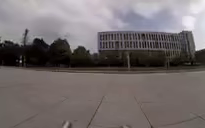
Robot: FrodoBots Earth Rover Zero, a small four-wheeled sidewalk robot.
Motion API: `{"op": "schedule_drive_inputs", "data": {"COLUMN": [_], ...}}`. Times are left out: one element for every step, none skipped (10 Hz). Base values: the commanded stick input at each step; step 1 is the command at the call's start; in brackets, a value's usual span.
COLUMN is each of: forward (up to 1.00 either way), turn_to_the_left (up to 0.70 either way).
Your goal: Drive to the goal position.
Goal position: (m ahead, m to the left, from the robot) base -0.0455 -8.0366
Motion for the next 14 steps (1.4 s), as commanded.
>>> {"op": "schedule_drive_inputs", "data": {"forward": [0.00, 0.00, 0.00, 0.00, 0.00, 0.00, 0.00, 0.00, 0.00, 0.00, 0.00, 0.00, 0.00, 0.00], "turn_to_the_left": [-0.63, -0.62, -0.62, -0.62, -0.62, -0.62, -0.63, -0.62, -0.62, -0.62, -0.62, -0.62, -0.62, -0.62]}}
